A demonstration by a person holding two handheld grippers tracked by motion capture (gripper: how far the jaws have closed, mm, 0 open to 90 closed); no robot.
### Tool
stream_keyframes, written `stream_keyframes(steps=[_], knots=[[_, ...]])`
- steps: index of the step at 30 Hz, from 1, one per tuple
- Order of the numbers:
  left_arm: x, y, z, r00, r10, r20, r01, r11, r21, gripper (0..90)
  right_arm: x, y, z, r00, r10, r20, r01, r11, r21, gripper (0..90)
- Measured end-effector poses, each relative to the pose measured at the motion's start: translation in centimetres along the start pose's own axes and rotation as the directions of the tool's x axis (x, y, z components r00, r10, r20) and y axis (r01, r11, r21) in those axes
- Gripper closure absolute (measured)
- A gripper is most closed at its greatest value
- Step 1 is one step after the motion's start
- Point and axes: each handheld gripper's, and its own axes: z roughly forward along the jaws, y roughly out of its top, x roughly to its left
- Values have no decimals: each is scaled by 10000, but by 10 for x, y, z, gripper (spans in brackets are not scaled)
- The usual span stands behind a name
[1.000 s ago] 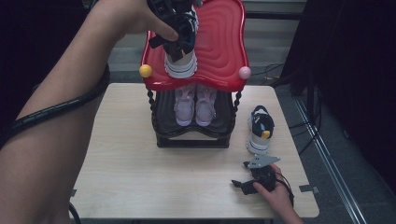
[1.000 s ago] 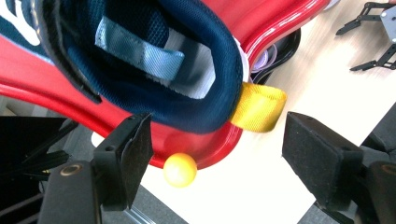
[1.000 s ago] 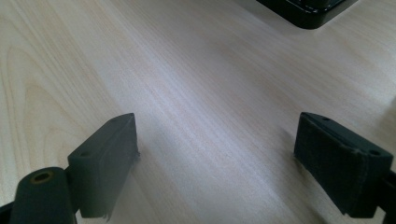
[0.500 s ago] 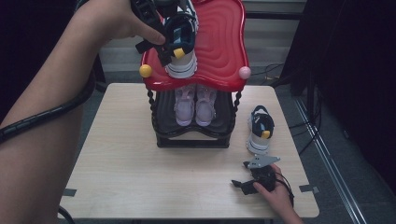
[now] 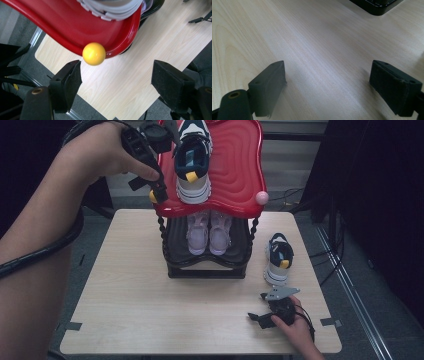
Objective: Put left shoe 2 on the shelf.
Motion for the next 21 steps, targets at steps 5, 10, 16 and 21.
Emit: stream_keyframes(steps=[5, 10, 16, 21], knots=[[3, -11, 5, 9999, -150, 65, 150, 9999, 31, 239, 0, 0, 0, 10000, 0, 0, 0, 10000, 3, 130], [7, -22, 9, 9994, -319, 109, 318, 9994, 108, 239, 0, 0, 0, 10000, 2, -1, -2, 10000, 5, 131], [9, -35, 13, 9986, -512, 120, 511, 9987, 84, 238, 0, 0, 0, 10000, 1, -3, -1, 10000, 4, 131], [10, -45, 16, 9980, -607, 149, 605, 9981, 126, 238, 0, 0, 0, 10000, -2, 1, 2, 10000, 25, 131]])
